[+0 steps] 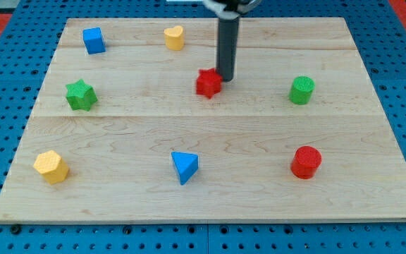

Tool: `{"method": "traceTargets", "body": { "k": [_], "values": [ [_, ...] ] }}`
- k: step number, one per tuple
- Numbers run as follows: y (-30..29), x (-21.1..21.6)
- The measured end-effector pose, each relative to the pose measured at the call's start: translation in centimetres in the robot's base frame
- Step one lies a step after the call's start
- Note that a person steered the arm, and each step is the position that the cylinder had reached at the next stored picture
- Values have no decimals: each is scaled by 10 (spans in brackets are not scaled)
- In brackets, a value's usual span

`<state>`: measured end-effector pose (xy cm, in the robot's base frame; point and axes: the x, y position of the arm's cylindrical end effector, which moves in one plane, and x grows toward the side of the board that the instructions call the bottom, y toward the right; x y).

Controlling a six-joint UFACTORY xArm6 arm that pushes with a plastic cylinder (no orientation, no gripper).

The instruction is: Push the red circle closer to the red star

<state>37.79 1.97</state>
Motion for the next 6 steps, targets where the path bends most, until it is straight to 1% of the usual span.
{"method": "traceTargets", "body": {
  "k": [1, 2, 3, 4, 5, 6],
  "values": [
    [17, 6],
    [88, 32],
    [167, 93],
    [210, 160],
    [167, 184],
    [85, 171]
  ]
}}
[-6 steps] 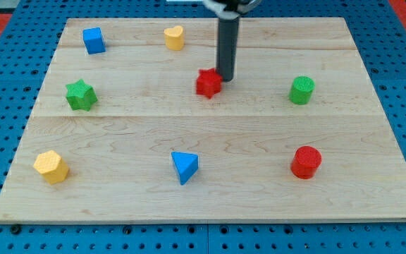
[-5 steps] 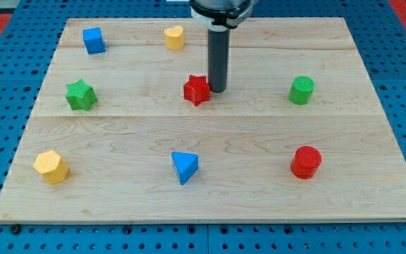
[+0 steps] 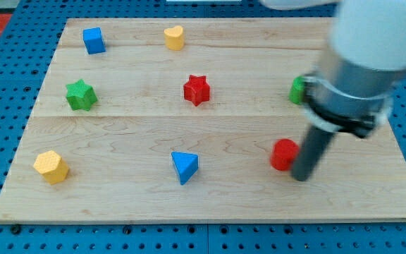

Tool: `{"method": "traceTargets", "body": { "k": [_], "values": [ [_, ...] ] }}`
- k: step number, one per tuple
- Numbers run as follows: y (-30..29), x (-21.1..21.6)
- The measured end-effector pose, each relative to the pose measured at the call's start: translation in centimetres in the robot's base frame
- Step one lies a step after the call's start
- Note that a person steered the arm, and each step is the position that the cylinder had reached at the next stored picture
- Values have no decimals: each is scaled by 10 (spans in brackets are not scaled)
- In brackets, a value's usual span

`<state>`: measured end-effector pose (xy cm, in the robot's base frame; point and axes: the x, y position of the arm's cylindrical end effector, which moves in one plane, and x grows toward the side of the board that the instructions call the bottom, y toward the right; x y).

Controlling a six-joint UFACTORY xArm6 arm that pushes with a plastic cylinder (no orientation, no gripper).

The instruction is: Push the red circle closer to the red star

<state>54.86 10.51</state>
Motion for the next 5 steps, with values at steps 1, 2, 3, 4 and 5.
{"method": "traceTargets", "body": {
  "k": [1, 2, 3, 4, 5],
  "values": [
    [-45, -34],
    [-33, -60],
    [32, -61],
    [26, -74],
    [-25, -78]
  ]
}}
